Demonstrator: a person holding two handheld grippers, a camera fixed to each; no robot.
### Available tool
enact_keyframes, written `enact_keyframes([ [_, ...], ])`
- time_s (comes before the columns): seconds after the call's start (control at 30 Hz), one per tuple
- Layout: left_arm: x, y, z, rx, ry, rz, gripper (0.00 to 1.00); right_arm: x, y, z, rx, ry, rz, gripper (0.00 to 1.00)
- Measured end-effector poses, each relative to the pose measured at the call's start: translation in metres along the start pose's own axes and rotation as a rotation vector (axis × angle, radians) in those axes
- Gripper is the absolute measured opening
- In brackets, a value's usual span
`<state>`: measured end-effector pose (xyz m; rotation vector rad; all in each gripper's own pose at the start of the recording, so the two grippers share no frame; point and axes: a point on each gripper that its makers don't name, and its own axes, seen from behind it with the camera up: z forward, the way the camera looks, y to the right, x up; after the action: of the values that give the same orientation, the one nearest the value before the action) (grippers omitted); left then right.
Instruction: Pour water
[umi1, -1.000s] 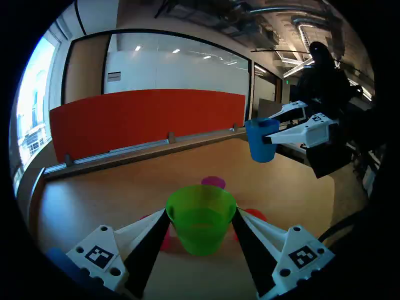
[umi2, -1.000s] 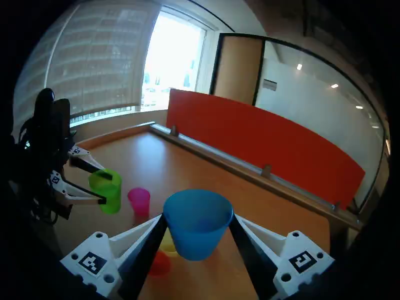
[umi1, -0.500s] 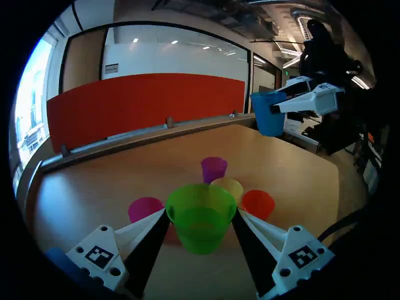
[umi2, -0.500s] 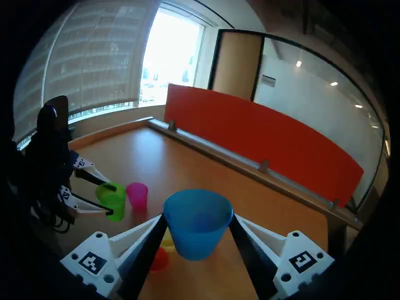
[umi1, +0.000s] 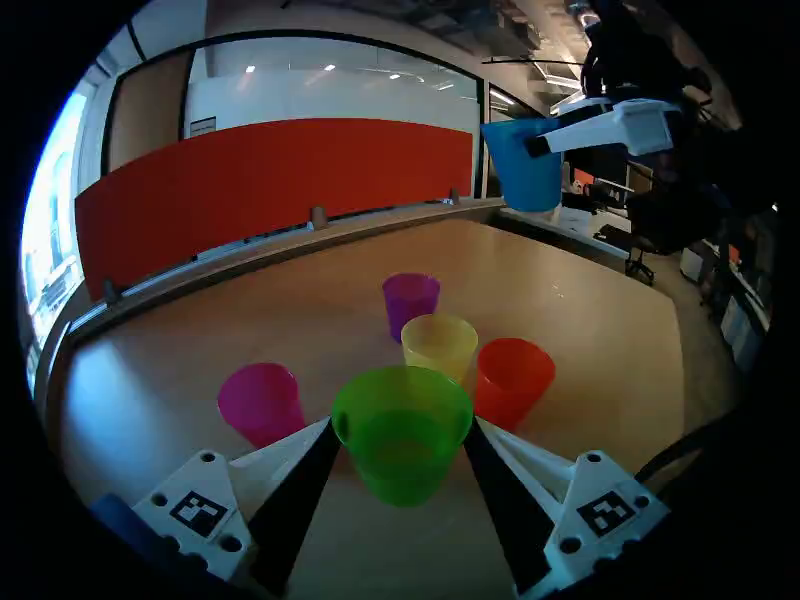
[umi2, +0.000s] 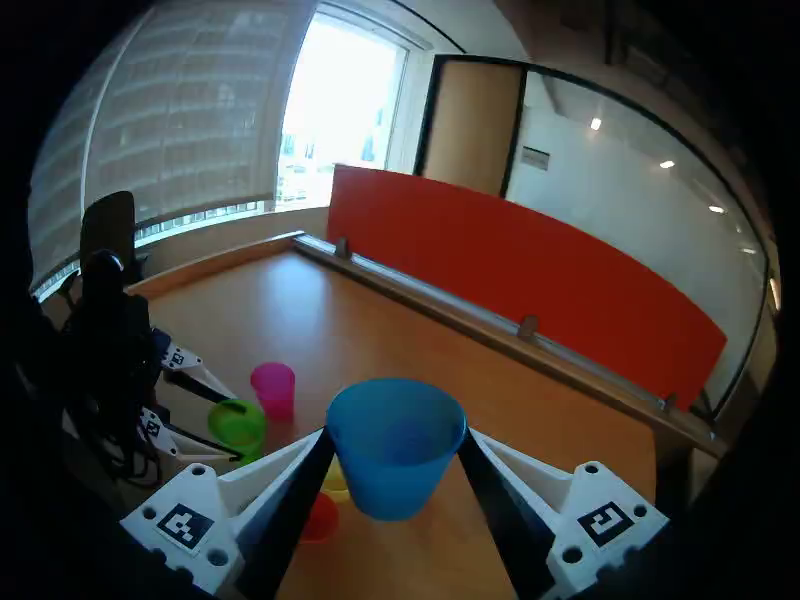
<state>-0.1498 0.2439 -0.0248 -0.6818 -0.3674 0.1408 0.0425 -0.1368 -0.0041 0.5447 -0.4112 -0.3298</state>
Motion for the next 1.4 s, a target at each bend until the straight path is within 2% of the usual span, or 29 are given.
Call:
enact_keyframes([
  [0.2,-0.009,-0.001,0.008,0.007,-0.011,0.003,0.85,-0.003,-0.001,0.001,0.003,-0.008,0.001,0.91],
  [0.8,-0.034,0.005,0.024,-0.02,-0.06,0.026,0.85,-0.006,-0.002,0.006,0.007,-0.02,-0.005,0.91],
  [1.4,-0.037,0.011,0.023,-0.036,-0.065,0.029,0.87,-0.005,-0.004,0.011,0.013,-0.02,-0.007,0.91],
])
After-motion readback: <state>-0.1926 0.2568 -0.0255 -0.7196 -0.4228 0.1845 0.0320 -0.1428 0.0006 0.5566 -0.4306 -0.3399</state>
